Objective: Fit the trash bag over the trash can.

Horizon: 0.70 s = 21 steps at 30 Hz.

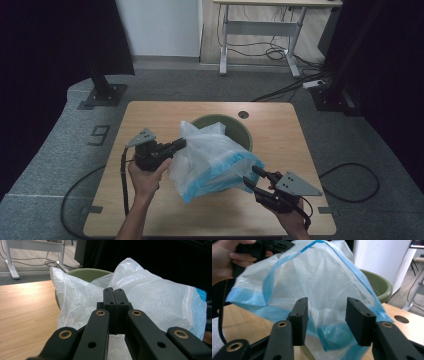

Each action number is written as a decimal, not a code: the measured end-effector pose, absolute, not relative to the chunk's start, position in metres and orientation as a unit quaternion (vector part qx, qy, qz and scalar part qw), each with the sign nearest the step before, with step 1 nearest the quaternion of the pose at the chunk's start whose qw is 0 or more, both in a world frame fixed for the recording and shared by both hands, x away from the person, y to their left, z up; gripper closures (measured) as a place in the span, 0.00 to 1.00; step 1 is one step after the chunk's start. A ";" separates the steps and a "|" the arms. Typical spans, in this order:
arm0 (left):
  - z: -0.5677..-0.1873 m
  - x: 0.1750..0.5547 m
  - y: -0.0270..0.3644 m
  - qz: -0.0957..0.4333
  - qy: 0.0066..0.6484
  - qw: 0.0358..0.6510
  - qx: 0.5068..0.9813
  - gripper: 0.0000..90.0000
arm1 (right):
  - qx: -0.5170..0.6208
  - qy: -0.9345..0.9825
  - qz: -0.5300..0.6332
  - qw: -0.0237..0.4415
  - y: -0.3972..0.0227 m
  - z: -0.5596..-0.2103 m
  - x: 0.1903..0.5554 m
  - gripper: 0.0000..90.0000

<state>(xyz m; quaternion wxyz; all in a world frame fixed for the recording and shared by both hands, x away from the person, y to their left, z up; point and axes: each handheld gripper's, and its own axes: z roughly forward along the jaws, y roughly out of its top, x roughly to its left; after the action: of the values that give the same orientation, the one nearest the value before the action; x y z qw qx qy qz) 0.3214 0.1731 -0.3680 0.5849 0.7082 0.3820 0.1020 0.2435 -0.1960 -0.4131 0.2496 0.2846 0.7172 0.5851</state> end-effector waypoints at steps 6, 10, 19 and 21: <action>-0.367 0.322 0.173 0.101 0.382 0.584 0.709 1.00 | 0.306 0.726 0.563 0.251 -0.186 -0.420 0.253 0.53; -0.367 0.322 0.173 0.101 0.382 0.585 0.709 1.00 | 0.309 0.732 0.547 0.266 -0.185 -0.426 0.257 0.58; -0.367 0.323 0.172 0.101 0.383 0.584 0.709 1.00 | 0.302 0.738 0.538 0.274 -0.180 -0.428 0.253 0.46; -0.367 0.323 0.172 0.101 0.383 0.585 0.708 1.00 | 0.304 0.738 0.536 0.274 -0.180 -0.428 0.254 0.46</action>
<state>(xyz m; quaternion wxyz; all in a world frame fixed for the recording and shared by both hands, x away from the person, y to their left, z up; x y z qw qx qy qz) 0.3225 0.1715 -0.3673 0.5845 0.7084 0.3826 0.1007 0.2542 -0.1798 -0.4281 0.2742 0.3041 0.7384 0.5358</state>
